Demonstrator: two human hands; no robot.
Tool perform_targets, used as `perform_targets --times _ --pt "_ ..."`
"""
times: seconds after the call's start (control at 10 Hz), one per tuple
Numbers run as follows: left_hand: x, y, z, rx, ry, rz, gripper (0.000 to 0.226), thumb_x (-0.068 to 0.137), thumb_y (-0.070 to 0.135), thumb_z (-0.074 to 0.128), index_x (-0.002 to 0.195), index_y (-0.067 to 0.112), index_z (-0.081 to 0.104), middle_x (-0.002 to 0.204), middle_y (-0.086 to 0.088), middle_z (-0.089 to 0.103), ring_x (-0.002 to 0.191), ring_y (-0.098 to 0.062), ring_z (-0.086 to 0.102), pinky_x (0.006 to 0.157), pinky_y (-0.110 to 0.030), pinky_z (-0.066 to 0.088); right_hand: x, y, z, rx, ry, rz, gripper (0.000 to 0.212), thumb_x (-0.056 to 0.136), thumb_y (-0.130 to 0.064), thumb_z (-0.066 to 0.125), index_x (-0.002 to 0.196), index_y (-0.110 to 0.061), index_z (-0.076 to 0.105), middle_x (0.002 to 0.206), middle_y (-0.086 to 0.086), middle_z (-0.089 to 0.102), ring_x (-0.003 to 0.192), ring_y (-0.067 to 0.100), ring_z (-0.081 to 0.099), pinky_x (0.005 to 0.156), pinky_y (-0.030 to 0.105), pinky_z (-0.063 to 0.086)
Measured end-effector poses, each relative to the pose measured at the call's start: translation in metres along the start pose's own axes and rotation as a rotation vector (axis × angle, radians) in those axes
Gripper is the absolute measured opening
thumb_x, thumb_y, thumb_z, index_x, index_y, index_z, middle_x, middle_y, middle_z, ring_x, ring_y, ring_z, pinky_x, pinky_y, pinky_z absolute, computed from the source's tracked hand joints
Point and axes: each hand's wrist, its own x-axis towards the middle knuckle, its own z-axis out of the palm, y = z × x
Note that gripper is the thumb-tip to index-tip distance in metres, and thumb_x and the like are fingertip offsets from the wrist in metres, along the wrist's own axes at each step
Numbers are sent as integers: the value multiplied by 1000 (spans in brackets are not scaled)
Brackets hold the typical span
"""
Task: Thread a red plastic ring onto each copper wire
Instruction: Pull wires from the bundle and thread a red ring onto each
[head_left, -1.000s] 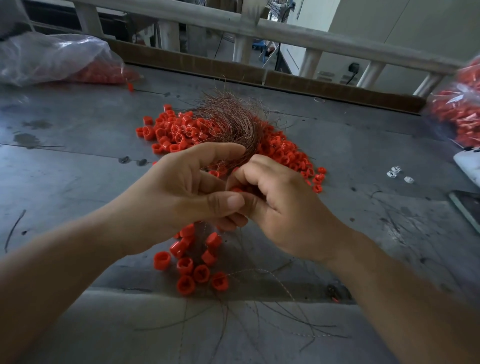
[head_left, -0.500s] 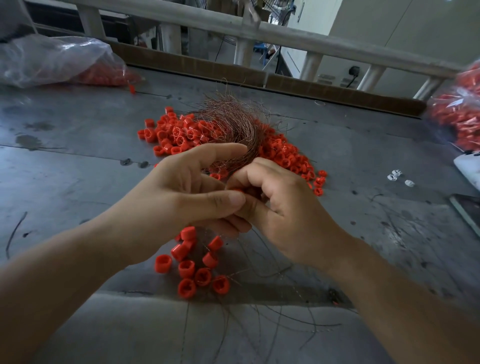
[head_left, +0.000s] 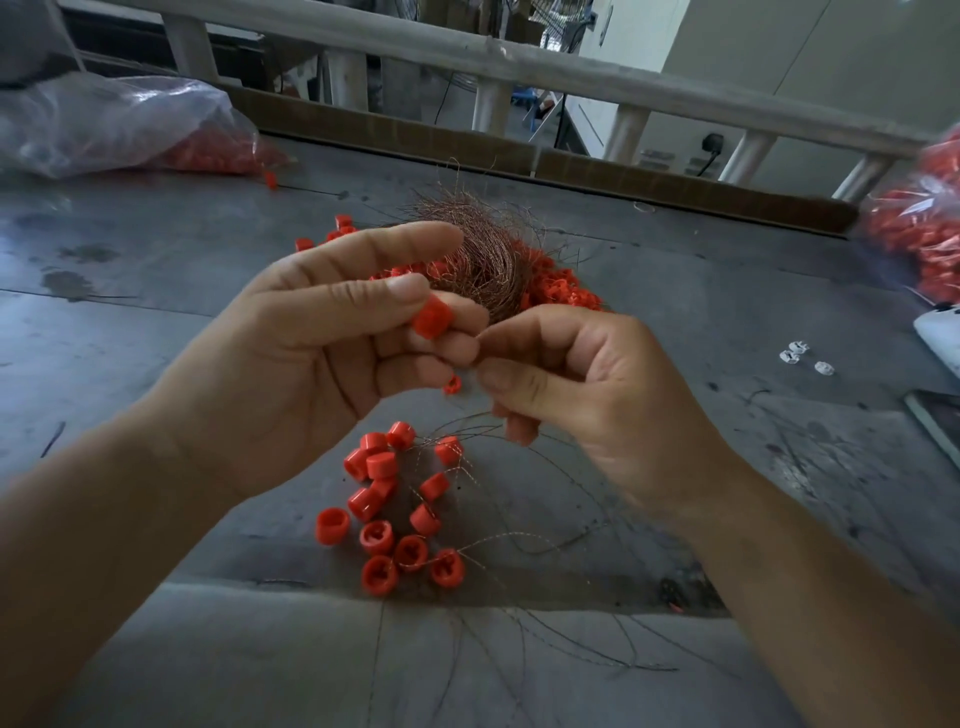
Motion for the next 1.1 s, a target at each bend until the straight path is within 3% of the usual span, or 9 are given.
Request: perform_targets --times 0.1,0.3,0.5,0.6,0.7,0.8,0.9,1.0,1.1 --pt "4 9 2 -47 55 38 29 64 11 53 91 8 62 62 -1 67 49 -7 62 43 -15 47 0 -5 -6 -71 80 -26 10 70 -27 66 71 -17 64 52 -6 56 45 5 48 43 17 41" --pt "10 6 -14 254 68 49 23 43 5 74 64 13 72 54 -3 63 45 -10 60 42 -15 46 0 -8 -17 -234 79 -5 12 78 -11 69 66 -12 64 49 -11 50 42 -1 40 42 11 32" --pt "12 1 -25 807 63 6 39 36 40 70 74 29 71 62 2 69 53 -8 64 52 -17 53 2 0 -20 -543 -24 91 13 78 -16 68 67 -22 65 59 -8 59 54 -2 50 53 14 42" --pt "14 -4 -27 978 -36 -95 31 47 23 81 70 41 70 62 11 68 49 -1 59 52 -11 49 2 5 -18 -669 -95 117 20 78 -20 69 63 -30 61 62 -10 60 58 -5 52 54 9 40" --pt "13 -7 -28 1063 -110 -127 31 51 22 80 69 44 69 58 16 64 45 3 50 44 -9 40 2 9 -15 -736 -143 120 24 77 -21 71 61 -33 58 60 -14 57 58 -10 51 54 7 38" --pt "12 -4 -28 988 -145 -149 32 38 51 70 68 39 70 61 12 66 48 2 54 47 -8 42 1 11 -14 -787 -179 128 14 77 -23 71 66 -29 64 60 -17 56 61 -13 51 55 4 37" --pt "15 -4 -29 894 -48 -160 23 47 47 70 62 30 72 61 5 69 52 3 59 50 -5 43 1 11 -15 -801 -189 135 18 76 -29 71 62 -32 59 59 -17 56 62 -13 52 55 5 37" --pt "28 -11 -45 962 251 -21 14 70 16 74 61 25 69 56 5 65 51 2 56 48 -8 42 2 9 -17 -803 -203 147 19 73 -42 69 63 -29 61 58 -15 57 61 -11 52 54 6 38" --pt "40 -18 -60 1206 477 86 18 78 4 67 90 18 68 74 5 61 68 -16 57 66 -28 43 2 6 -19 -738 -177 150 39 59 -62 60 65 -24 64 54 -15 56 56 -9 52 51 7 39"
